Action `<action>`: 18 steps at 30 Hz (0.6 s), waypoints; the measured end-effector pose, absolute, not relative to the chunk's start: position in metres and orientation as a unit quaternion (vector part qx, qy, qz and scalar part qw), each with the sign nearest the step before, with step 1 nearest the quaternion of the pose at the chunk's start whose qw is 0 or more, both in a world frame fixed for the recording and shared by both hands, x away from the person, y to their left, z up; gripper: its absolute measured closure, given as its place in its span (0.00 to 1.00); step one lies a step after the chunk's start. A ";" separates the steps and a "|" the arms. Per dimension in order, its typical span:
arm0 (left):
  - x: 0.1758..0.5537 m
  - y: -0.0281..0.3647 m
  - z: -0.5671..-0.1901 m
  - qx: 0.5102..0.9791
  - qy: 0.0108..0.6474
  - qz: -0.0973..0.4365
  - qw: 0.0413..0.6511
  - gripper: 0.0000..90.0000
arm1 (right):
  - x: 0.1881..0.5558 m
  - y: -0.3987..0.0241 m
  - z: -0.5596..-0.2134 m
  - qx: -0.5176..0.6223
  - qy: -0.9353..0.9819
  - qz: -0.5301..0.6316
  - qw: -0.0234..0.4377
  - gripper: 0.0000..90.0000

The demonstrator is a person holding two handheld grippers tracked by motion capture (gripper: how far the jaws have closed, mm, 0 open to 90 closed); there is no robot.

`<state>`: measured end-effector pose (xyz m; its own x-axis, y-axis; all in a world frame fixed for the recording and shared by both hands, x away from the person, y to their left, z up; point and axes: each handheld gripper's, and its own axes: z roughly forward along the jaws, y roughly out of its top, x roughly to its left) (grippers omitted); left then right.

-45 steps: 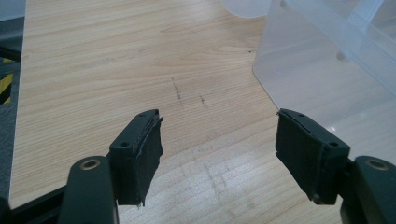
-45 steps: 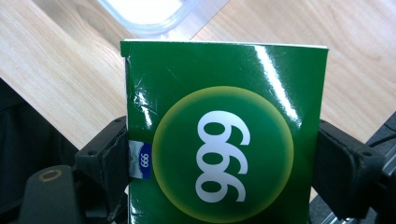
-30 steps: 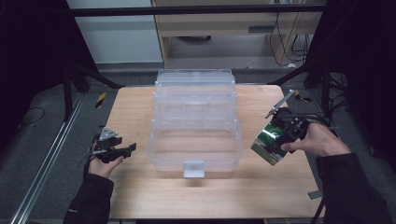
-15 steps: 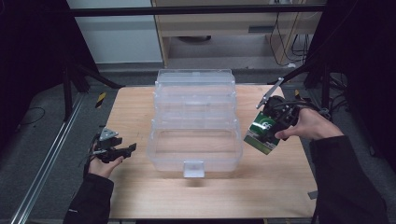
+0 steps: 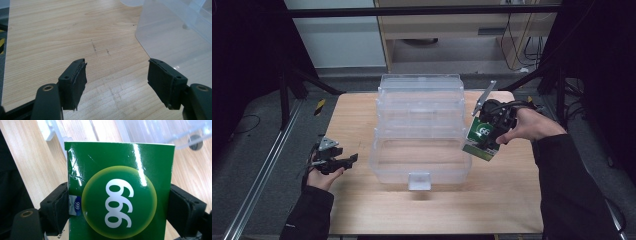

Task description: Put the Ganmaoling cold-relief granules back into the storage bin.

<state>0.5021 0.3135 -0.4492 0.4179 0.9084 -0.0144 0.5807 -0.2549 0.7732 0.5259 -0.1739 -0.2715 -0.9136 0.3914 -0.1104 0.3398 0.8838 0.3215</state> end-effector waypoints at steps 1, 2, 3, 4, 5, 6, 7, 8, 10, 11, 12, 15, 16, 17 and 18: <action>0.502 0.313 -0.449 0.760 0.490 0.225 0.364 0.33 | 0.527 -0.172 -0.271 0.183 0.968 0.148 0.086 0.19; 0.502 0.313 -0.449 0.759 0.490 0.225 0.364 0.33 | 0.527 -0.170 -0.271 0.181 0.968 0.149 0.086 0.19; 0.502 0.313 -0.449 0.759 0.491 0.225 0.364 0.33 | 0.528 -0.168 -0.271 0.178 0.969 0.150 0.083 0.19; 0.502 0.313 -0.449 0.759 0.491 0.225 0.364 0.33 | 0.529 -0.166 -0.272 0.171 0.970 0.153 0.083 0.19; 0.502 0.314 -0.449 0.759 0.490 0.224 0.364 0.33 | 0.529 -0.163 -0.272 0.166 0.971 0.151 0.081 0.19; 0.502 0.314 -0.450 0.760 0.490 0.224 0.363 0.33 | 0.530 -0.161 -0.272 0.163 0.972 0.150 0.080 0.19; 0.502 0.314 -0.450 0.760 0.490 0.224 0.363 0.33 | 0.531 -0.159 -0.273 0.150 0.974 0.150 0.083 0.19; 0.502 0.313 -0.450 0.760 0.490 0.224 0.363 0.33 | 0.531 -0.156 -0.273 0.144 0.975 0.149 0.084 0.19; 0.503 0.313 -0.450 0.760 0.490 0.224 0.364 0.33 | 0.531 -0.152 -0.273 0.130 0.976 0.150 0.084 0.19; 0.503 0.313 -0.449 0.760 0.490 0.224 0.364 0.33 | 0.531 -0.149 -0.274 0.122 0.977 0.153 0.086 0.19; 0.502 0.313 -0.450 0.760 0.490 0.224 0.364 0.33 | 0.530 -0.147 -0.275 0.114 0.978 0.155 0.086 0.19; 0.503 0.313 -0.450 0.760 0.490 0.224 0.364 0.33 | 0.530 -0.140 -0.278 0.095 0.979 0.160 0.083 0.19; 0.503 0.313 -0.450 0.760 0.490 0.223 0.363 0.33 | 0.530 -0.138 -0.279 0.089 0.980 0.160 0.081 0.19; 0.503 0.313 -0.450 0.760 0.490 0.223 0.363 0.33 | 0.530 -0.135 -0.280 0.081 0.980 0.162 0.082 0.19; 0.503 0.313 -0.450 0.760 0.490 0.223 0.363 0.33 | 0.530 -0.133 -0.281 0.076 0.981 0.161 0.081 0.19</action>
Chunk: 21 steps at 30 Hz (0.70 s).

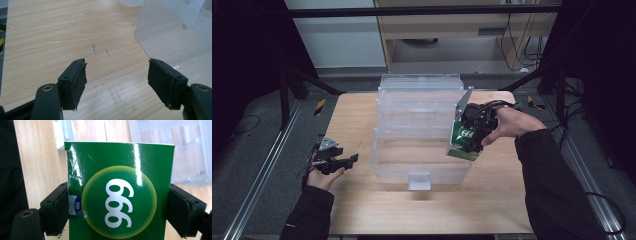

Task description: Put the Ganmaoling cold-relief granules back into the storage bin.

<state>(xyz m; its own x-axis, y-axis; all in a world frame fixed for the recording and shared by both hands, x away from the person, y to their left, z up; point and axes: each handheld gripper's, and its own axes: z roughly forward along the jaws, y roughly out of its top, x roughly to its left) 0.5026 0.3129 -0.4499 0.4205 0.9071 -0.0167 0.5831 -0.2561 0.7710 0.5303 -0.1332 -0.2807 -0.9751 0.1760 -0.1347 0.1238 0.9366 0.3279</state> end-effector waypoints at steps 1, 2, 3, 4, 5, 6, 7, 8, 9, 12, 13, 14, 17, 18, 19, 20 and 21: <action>0.503 0.313 -0.450 0.761 0.490 0.223 0.363 0.33 | 0.530 -0.131 -0.281 0.072 0.981 0.161 0.080 0.19; 0.503 0.313 -0.450 0.760 0.490 0.223 0.364 0.33 | 0.531 -0.129 -0.282 0.068 0.981 0.163 0.081 0.19; 0.503 0.313 -0.450 0.760 0.490 0.223 0.364 0.33 | 0.531 -0.127 -0.283 0.064 0.981 0.166 0.079 0.19; 0.503 0.313 -0.450 0.760 0.490 0.223 0.364 0.33 | 0.531 -0.126 -0.284 0.058 0.981 0.169 0.079 0.19; 0.503 0.313 -0.450 0.761 0.490 0.223 0.363 0.33 | 0.532 -0.124 -0.285 0.052 0.981 0.168 0.078 0.19; 0.503 0.313 -0.450 0.761 0.490 0.223 0.363 0.33 | 0.532 -0.122 -0.286 0.049 0.982 0.166 0.076 0.19; 0.503 0.313 -0.450 0.761 0.489 0.222 0.363 0.33 | 0.533 -0.120 -0.288 0.045 0.983 0.163 0.074 0.19; 0.503 0.313 -0.451 0.761 0.489 0.222 0.362 0.33 | 0.533 -0.118 -0.290 0.040 0.984 0.160 0.073 0.19; 0.503 0.313 -0.451 0.762 0.489 0.222 0.363 0.33 | 0.533 -0.116 -0.291 0.037 0.984 0.158 0.071 0.19; 0.503 0.313 -0.451 0.761 0.489 0.221 0.363 0.33 | 0.533 -0.112 -0.295 0.027 0.985 0.156 0.070 0.19; 0.503 0.313 -0.451 0.761 0.490 0.222 0.363 0.33 | 0.532 -0.111 -0.296 0.025 0.985 0.156 0.070 0.19; 0.503 0.313 -0.451 0.763 0.489 0.221 0.362 0.33 | 0.533 -0.111 -0.298 0.023 0.985 0.156 0.070 0.19; 0.503 0.313 -0.451 0.763 0.488 0.221 0.362 0.33 | 0.533 -0.109 -0.304 0.019 0.986 0.152 0.065 0.19; 0.503 0.313 -0.451 0.763 0.488 0.221 0.361 0.33 | 0.534 -0.109 -0.306 0.015 0.987 0.148 0.064 0.19; 0.503 0.313 -0.451 0.763 0.489 0.221 0.361 0.33 | 0.533 -0.108 -0.307 0.013 0.987 0.144 0.067 0.19; 0.503 0.313 -0.452 0.763 0.488 0.221 0.361 0.33 | 0.534 -0.108 -0.309 0.007 0.988 0.141 0.068 0.19; 0.503 0.313 -0.452 0.763 0.488 0.220 0.361 0.33 | 0.534 -0.107 -0.310 0.007 0.988 0.137 0.070 0.19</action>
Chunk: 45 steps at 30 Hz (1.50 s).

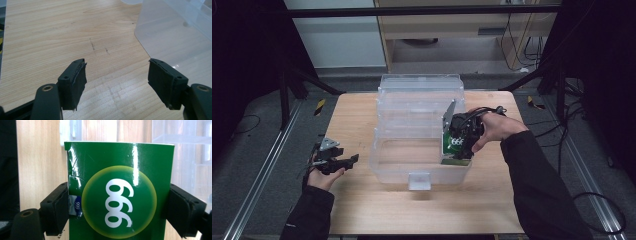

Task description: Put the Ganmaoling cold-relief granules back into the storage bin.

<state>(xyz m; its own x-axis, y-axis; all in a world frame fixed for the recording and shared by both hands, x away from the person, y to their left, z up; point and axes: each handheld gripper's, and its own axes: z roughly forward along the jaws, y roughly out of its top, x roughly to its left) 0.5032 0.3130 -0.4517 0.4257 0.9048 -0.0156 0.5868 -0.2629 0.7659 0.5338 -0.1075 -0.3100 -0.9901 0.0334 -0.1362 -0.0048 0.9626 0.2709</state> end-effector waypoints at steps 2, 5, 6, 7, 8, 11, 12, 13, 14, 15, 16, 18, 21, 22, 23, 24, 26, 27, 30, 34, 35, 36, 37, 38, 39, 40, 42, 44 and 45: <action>0.503 0.313 -0.452 0.763 0.489 0.220 0.361 0.33 | 0.534 -0.107 -0.312 0.003 0.988 0.134 0.072 0.19; 0.503 0.313 -0.451 0.763 0.489 0.221 0.361 0.33 | 0.535 -0.106 -0.314 0.002 0.989 0.129 0.072 0.19; 0.503 0.313 -0.451 0.763 0.489 0.221 0.361 0.33 | 0.535 -0.105 -0.315 0.001 0.990 0.125 0.070 0.19; 0.503 0.313 -0.451 0.762 0.490 0.221 0.362 0.33 | 0.535 -0.105 -0.316 -0.001 0.990 0.122 0.071 0.19; 0.503 0.313 -0.451 0.762 0.490 0.221 0.362 0.33 | 0.535 -0.104 -0.318 -0.003 0.990 0.119 0.070 0.19; 0.503 0.313 -0.452 0.762 0.490 0.221 0.361 0.33 | 0.535 -0.103 -0.321 -0.005 0.991 0.112 0.071 0.19; 0.503 0.313 -0.452 0.762 0.490 0.221 0.361 0.33 | 0.535 -0.103 -0.322 -0.007 0.991 0.110 0.072 0.19; 0.503 0.313 -0.452 0.762 0.489 0.221 0.361 0.33 | 0.536 -0.103 -0.323 -0.008 0.991 0.109 0.072 0.19; 0.503 0.313 -0.452 0.763 0.489 0.221 0.360 0.33 | 0.536 -0.102 -0.324 -0.012 0.991 0.109 0.072 0.19; 0.503 0.313 -0.452 0.762 0.490 0.221 0.361 0.33 | 0.536 -0.102 -0.325 -0.011 0.992 0.107 0.072 0.19; 0.503 0.314 -0.452 0.763 0.489 0.221 0.361 0.33 | 0.535 -0.101 -0.326 -0.010 0.992 0.106 0.072 0.19; 0.503 0.314 -0.452 0.763 0.490 0.221 0.360 0.33 | 0.535 -0.100 -0.327 -0.011 0.992 0.103 0.072 0.19; 0.503 0.314 -0.452 0.763 0.489 0.221 0.359 0.33 | 0.535 -0.099 -0.329 -0.014 0.992 0.106 0.072 0.19; 0.503 0.314 -0.452 0.764 0.489 0.221 0.359 0.33 | 0.536 -0.099 -0.329 -0.013 0.992 0.106 0.070 0.19; 0.503 0.313 -0.452 0.763 0.489 0.221 0.361 0.33 | 0.536 -0.100 -0.331 -0.009 0.992 0.108 0.065 0.19; 0.503 0.313 -0.452 0.763 0.489 0.221 0.361 0.33 | 0.536 -0.101 -0.333 -0.005 0.992 0.110 0.065 0.19; 0.503 0.314 -0.452 0.763 0.489 0.221 0.360 0.33 | 0.537 -0.103 -0.336 -0.001 0.992 0.108 0.067 0.19; 0.503 0.314 -0.452 0.763 0.489 0.221 0.360 0.33 | 0.537 -0.103 -0.338 -0.002 0.992 0.111 0.068 0.19; 0.503 0.314 -0.452 0.764 0.489 0.221 0.358 0.33 | 0.538 -0.101 -0.342 -0.007 0.992 0.107 0.063 0.19; 0.503 0.314 -0.452 0.763 0.490 0.221 0.359 0.33 | 0.540 -0.098 -0.349 -0.009 0.993 0.096 0.061 0.19; 0.503 0.314 -0.452 0.763 0.490 0.221 0.360 0.33 | 0.541 -0.098 -0.351 -0.006 0.993 0.098 0.060 0.19; 0.503 0.315 -0.452 0.763 0.490 0.221 0.359 0.33 | 0.542 -0.098 -0.352 0.000 0.993 0.101 0.056 0.19; 0.503 0.315 -0.452 0.763 0.490 0.221 0.359 0.33 | 0.542 -0.099 -0.354 0.000 0.993 0.102 0.056 0.19; 0.503 0.315 -0.452 0.763 0.490 0.221 0.359 0.33 | 0.542 -0.099 -0.355 -0.001 0.993 0.104 0.057 0.19; 0.503 0.314 -0.452 0.764 0.490 0.221 0.358 0.33 | 0.542 -0.099 -0.356 0.000 0.993 0.106 0.058 0.19; 0.503 0.314 -0.452 0.764 0.490 0.221 0.358 0.33 | 0.542 -0.099 -0.356 -0.001 0.993 0.105 0.057 0.18; 0.503 0.314 -0.452 0.764 0.489 0.220 0.358 0.33 | 0.542 -0.098 -0.357 0.001 0.993 0.099 0.057 0.18; 0.503 0.314 -0.452 0.764 0.489 0.221 0.359 0.33 | 0.543 -0.096 -0.360 -0.001 0.994 0.095 0.057 0.18; 0.503 0.314 -0.452 0.764 0.489 0.221 0.359 0.33 | 0.542 -0.096 -0.361 0.000 0.994 0.092 0.056 0.18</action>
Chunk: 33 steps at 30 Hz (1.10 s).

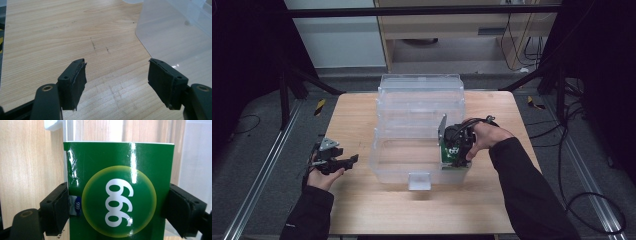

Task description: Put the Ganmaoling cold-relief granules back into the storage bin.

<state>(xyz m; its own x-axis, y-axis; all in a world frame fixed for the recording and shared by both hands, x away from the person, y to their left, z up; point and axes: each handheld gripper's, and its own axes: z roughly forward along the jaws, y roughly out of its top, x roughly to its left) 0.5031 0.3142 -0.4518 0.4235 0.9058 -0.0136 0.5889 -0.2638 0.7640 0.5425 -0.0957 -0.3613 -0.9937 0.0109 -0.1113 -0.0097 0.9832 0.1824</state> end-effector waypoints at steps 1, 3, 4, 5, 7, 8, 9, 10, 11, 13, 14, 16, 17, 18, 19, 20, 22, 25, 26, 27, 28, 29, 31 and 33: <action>0.503 0.314 -0.452 0.764 0.489 0.221 0.359 0.33 | 0.543 -0.095 -0.363 -0.001 0.994 0.090 0.057 0.18; 0.503 0.315 -0.452 0.763 0.490 0.221 0.359 0.33 | 0.544 -0.094 -0.366 0.000 0.995 0.088 0.054 0.18; 0.503 0.315 -0.452 0.763 0.490 0.221 0.359 0.33 | 0.544 -0.094 -0.367 -0.001 0.995 0.083 0.053 0.18; 0.503 0.315 -0.452 0.763 0.490 0.221 0.359 0.33 | 0.545 -0.093 -0.369 0.000 0.995 0.083 0.054 0.18; 0.503 0.315 -0.452 0.763 0.490 0.221 0.359 0.33 | 0.546 -0.093 -0.372 0.005 0.995 0.087 0.050 0.18; 0.503 0.315 -0.452 0.763 0.490 0.221 0.359 0.33 | 0.546 -0.094 -0.374 0.007 0.995 0.089 0.046 0.18; 0.503 0.315 -0.452 0.763 0.490 0.221 0.359 0.33 | 0.546 -0.094 -0.375 0.008 0.995 0.091 0.047 0.18; 0.503 0.315 -0.452 0.763 0.490 0.221 0.359 0.33 | 0.546 -0.094 -0.375 0.007 0.995 0.088 0.048 0.18; 0.503 0.315 -0.452 0.763 0.490 0.221 0.359 0.33 | 0.546 -0.094 -0.376 0.008 0.995 0.089 0.046 0.18; 0.503 0.315 -0.452 0.764 0.490 0.221 0.358 0.33 | 0.547 -0.093 -0.377 0.010 0.995 0.085 0.045 0.18; 0.503 0.315 -0.452 0.764 0.490 0.221 0.358 0.33 | 0.547 -0.093 -0.377 0.010 0.995 0.085 0.045 0.18; 0.503 0.315 -0.452 0.763 0.490 0.221 0.359 0.33 | 0.547 -0.093 -0.380 0.011 0.995 0.086 0.045 0.18; 0.503 0.315 -0.452 0.763 0.490 0.221 0.359 0.33 | 0.547 -0.092 -0.381 0.012 0.995 0.085 0.045 0.18; 0.503 0.315 -0.452 0.763 0.490 0.221 0.359 0.33 | 0.547 -0.092 -0.382 0.012 0.995 0.085 0.045 0.18; 0.503 0.315 -0.452 0.763 0.490 0.221 0.358 0.33 | 0.547 -0.092 -0.382 0.011 0.995 0.085 0.046 0.18; 0.503 0.315 -0.452 0.763 0.490 0.221 0.358 0.33 | 0.547 -0.092 -0.382 0.012 0.995 0.086 0.046 0.17; 0.503 0.315 -0.452 0.764 0.490 0.220 0.358 0.33 | 0.547 -0.092 -0.382 0.012 0.995 0.086 0.046 0.17; 0.503 0.314 -0.452 0.765 0.489 0.220 0.357 0.33 | 0.547 -0.092 -0.381 0.019 0.996 0.080 0.046 0.17; 0.503 0.314 -0.452 0.765 0.489 0.220 0.357 0.33 | 0.547 -0.092 -0.381 0.023 0.996 0.079 0.046 0.16; 0.503 0.314 -0.452 0.765 0.489 0.220 0.357 0.33 | 0.547 -0.092 -0.381 0.026 0.995 0.078 0.048 0.16; 0.503 0.314 -0.452 0.765 0.489 0.220 0.357 0.33 | 0.547 -0.093 -0.381 0.026 0.996 0.076 0.049 0.16; 0.503 0.314 -0.452 0.765 0.489 0.220 0.357 0.33 | 0.546 -0.093 -0.381 0.027 0.996 0.074 0.049 0.16; 0.503 0.314 -0.452 0.765 0.489 0.220 0.357 0.33 | 0.546 -0.094 -0.379 0.035 0.996 0.072 0.045 0.17; 0.503 0.314 -0.452 0.765 0.489 0.220 0.357 0.33 | 0.546 -0.096 -0.378 0.035 0.995 0.077 0.049 0.17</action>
<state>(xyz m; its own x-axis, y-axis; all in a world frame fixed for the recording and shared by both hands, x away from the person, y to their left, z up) 0.5033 0.3143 -0.4522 0.4258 0.9047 -0.0129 0.5911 -0.2673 0.7610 0.5463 -0.0960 -0.3783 -0.9928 0.0771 -0.0916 0.0621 0.9858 0.1563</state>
